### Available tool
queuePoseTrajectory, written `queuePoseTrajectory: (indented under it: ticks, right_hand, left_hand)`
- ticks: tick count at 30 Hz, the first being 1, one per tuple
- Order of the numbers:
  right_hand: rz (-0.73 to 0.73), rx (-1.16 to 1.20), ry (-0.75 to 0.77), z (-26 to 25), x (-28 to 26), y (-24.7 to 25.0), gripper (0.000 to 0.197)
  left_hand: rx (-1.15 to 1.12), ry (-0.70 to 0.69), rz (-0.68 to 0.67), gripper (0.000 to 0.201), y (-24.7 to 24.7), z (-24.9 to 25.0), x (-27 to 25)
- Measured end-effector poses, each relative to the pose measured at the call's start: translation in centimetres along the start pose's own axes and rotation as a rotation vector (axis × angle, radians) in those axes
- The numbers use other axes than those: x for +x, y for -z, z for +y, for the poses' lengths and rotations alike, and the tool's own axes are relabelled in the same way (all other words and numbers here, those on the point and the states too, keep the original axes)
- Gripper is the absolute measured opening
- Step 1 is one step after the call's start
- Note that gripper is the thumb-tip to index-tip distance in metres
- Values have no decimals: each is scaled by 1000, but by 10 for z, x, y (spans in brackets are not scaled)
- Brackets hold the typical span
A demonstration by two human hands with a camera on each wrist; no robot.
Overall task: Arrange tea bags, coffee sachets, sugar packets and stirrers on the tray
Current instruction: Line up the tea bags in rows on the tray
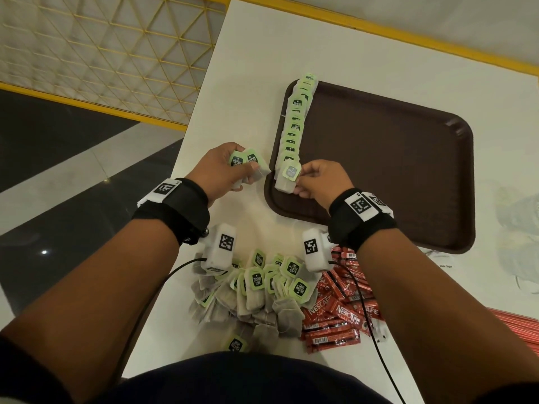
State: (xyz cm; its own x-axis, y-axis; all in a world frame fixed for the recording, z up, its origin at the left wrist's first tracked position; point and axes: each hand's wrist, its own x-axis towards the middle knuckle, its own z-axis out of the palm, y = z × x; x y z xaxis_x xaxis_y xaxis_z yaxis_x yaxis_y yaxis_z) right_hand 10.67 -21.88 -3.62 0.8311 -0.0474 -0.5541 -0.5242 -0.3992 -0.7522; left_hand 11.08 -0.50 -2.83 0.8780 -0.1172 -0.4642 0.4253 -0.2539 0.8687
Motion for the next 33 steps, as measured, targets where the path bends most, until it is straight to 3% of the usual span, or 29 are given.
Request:
queuePoseTrajectory:
  ticks: [6,12,18,25,33]
  right_hand:
    - [62,80,-21,-1,1,-4,10]
    - [114,-16,23,-1,4,-9,10]
    - [226,-229,143,1,2,-4,19]
    - [-98,-186,203,-10,-19,-2,18]
    - [-22,-55,9,1,-14,-6,17]
  left_hand:
    - [0,12,-14,21,0,-1,0]
    - [31,3,-36,34,-3,-3,-1]
    - [71,-11,-61,32,-7,1,-5]
    - [140,-57,-109,27,-14,7,-5]
    - [-103,87,-90,25,-14,5,-3]
